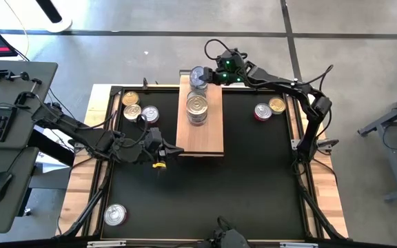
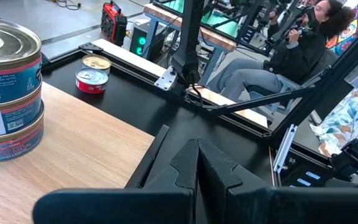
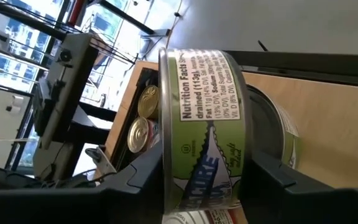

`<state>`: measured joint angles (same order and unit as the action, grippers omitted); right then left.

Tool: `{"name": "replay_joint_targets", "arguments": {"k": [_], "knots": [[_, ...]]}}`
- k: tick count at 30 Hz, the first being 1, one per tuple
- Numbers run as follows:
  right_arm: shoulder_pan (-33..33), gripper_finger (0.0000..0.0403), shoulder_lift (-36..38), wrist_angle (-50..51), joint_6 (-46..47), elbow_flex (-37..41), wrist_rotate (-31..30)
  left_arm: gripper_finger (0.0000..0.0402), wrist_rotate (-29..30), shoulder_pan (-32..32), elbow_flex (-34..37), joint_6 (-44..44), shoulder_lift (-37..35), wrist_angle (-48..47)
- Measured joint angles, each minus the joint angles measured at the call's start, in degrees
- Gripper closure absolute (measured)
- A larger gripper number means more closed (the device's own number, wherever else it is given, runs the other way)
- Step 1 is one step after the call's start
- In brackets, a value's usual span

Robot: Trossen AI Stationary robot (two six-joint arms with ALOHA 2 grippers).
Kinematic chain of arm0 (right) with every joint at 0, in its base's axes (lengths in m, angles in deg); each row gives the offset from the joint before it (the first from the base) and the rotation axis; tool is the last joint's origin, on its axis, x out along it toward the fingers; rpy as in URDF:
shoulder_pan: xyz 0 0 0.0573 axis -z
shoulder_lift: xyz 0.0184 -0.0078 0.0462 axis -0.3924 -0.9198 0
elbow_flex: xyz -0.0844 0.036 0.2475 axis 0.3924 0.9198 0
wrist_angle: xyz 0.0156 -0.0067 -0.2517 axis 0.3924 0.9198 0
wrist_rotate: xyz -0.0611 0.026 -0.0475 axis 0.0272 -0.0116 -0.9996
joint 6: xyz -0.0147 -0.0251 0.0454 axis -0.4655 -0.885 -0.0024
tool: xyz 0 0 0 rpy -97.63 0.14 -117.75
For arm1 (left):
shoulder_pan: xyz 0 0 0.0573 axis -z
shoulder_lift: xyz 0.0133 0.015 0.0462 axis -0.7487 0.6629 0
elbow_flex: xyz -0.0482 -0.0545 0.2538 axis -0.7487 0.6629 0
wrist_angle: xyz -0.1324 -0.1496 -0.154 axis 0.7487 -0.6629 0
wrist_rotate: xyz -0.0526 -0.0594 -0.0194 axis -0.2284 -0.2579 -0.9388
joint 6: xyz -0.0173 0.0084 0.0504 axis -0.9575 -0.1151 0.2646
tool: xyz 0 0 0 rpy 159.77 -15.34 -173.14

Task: Stack canned seafood by type on shelf
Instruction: Stack the green tuna can on top of the green tuna can on the shelf

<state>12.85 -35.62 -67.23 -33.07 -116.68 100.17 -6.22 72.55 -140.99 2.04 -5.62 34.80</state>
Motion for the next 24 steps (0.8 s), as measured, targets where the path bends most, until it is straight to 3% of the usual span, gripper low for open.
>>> {"name": "replay_joint_targets", "arguments": {"k": [13,24], "knots": [[0.0,0.0169,0.0,0.7,0.0,0.0,0.1,0.0402,-0.4,0.0,0.0,0.1,0.0,0.0],[0.4,0.0164,0.7,3.9,-2.9,-0.9,2.1,0.0402,-0.6,0.0,0.0,0.0,0.0,-1.2]]}}
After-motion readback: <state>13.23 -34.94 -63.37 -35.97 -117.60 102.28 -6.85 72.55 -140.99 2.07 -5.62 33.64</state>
